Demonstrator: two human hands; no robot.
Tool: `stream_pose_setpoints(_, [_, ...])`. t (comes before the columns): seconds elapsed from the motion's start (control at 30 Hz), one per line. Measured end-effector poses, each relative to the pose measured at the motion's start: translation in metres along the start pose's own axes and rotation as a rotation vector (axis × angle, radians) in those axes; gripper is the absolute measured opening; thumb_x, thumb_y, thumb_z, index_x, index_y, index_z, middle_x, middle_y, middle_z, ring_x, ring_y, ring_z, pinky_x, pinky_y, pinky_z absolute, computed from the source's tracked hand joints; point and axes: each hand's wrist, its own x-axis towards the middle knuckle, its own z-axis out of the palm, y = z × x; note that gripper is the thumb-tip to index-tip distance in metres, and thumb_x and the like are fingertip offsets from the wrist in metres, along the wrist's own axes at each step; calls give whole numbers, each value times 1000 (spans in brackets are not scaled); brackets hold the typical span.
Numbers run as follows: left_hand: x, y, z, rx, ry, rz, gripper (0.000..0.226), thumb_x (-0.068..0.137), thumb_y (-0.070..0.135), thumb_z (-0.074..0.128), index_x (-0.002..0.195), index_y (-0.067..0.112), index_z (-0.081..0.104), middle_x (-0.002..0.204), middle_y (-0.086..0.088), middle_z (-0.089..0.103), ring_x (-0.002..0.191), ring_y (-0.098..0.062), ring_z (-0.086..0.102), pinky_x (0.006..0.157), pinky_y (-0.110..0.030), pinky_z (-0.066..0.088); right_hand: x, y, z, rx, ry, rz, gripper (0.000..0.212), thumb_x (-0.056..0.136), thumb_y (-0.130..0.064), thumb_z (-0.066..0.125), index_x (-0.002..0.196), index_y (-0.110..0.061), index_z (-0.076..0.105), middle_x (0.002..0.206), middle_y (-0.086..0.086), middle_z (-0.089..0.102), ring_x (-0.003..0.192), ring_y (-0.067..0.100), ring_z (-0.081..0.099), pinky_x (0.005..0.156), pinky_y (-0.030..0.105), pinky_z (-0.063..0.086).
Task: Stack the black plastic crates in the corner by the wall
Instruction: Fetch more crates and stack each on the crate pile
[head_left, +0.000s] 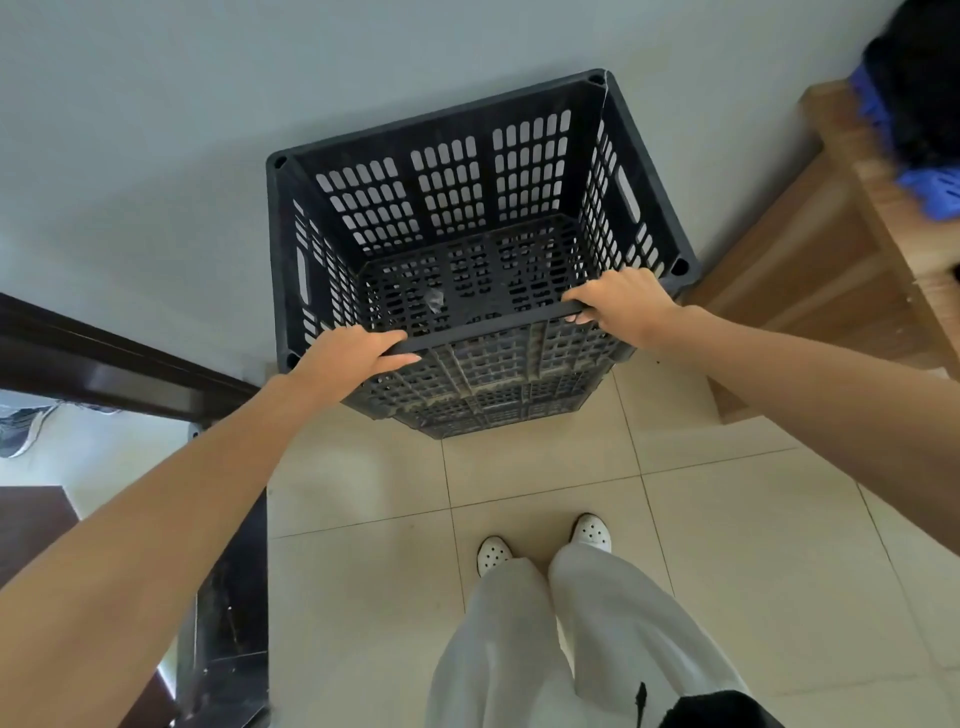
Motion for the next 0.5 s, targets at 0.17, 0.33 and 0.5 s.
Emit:
stream_pose_setpoints(0.17, [10, -20, 13, -20, 76, -48, 71, 96, -2, 49, 154, 23, 16, 106, -4, 63, 72, -15, 64, 62, -26, 55, 7, -4, -4, 9, 3, 37, 34, 99, -30, 48, 132, -26, 55, 103, 7, 69, 95, 33, 65, 71, 38, 49])
stream_pose_setpoints(0.33, [10, -20, 32, -131, 152, -98, 62, 92, 8, 65, 147, 22, 40, 88, -1, 68, 60, -15, 64, 54, -27, 55, 9, -9, 5, 20, 25, 86, 32, 98, -35, 51, 128, -27, 57, 95, 7, 70, 90, 33, 66, 66, 35, 44])
stream_pose_setpoints(0.5, [16, -19, 31, -289, 202, -121, 49, 92, 18, 68, 138, 17, 51, 73, -3, 66, 56, -20, 64, 52, -35, 56, 16, -6, 9, -2, 32, 90, 34, 98, -36, 50, 130, -28, 57, 95, 6, 70, 91, 32, 66, 63, 33, 41])
